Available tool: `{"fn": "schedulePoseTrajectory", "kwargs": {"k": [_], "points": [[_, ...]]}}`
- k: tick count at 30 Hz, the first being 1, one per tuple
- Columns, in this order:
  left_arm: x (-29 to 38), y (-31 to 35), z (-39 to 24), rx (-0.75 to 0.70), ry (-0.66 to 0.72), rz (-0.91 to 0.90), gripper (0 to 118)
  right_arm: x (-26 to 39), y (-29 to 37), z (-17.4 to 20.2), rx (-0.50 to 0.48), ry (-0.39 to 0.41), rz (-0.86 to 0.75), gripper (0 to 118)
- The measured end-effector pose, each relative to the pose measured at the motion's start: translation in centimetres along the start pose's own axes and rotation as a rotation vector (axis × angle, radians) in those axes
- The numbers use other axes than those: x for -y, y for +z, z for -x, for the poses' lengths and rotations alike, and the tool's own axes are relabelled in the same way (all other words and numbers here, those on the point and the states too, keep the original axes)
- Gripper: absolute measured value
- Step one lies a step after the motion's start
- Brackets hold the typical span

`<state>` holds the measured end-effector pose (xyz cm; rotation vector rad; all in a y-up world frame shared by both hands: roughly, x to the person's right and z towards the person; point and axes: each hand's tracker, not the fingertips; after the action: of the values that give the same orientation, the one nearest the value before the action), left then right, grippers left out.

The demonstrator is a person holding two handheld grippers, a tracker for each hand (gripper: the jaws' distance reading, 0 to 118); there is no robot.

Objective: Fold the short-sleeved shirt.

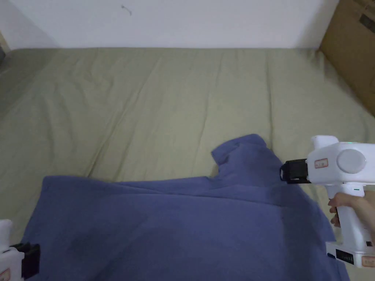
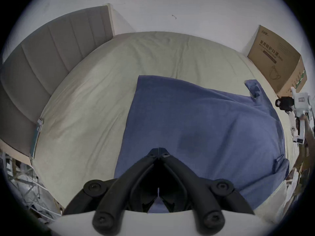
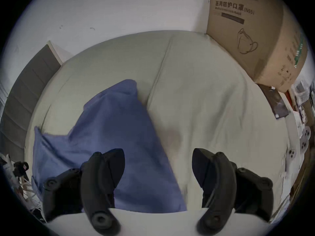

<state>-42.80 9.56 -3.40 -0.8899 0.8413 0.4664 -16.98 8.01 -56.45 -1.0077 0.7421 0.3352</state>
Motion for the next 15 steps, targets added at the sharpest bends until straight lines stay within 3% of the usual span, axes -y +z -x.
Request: {"fn": "schedulePoseTrajectory", "kwargs": {"k": [3,7,9,10,11,15], "points": [[-0.2,-1.1,0.0,-0.007,-0.006,0.029,0,-0.6,-2.7,-0.9,-0.008,-0.042,0.050,85],[-0.4,-2.1,0.1,-0.014,-0.009,0.056,0,0.3,-4.5,-0.5,0.021,-0.014,0.085,65],[-0.5,-2.3,0.0,-0.018,-0.015,0.064,0,0.5,-3.4,0.5,0.023,0.038,0.052,44],[-0.5,-2.3,0.0,-0.021,-0.018,0.064,0,0.5,-3.3,1.1,0.052,0.076,0.048,17],[-0.6,-2.4,0.1,-0.021,-0.021,0.066,0,0.5,-3.2,1.4,0.069,0.100,0.029,3],[-1.0,-2.3,0.5,-0.022,-0.015,0.063,0,-0.1,-2.7,0.7,0.008,-0.004,0.030,3]]}}
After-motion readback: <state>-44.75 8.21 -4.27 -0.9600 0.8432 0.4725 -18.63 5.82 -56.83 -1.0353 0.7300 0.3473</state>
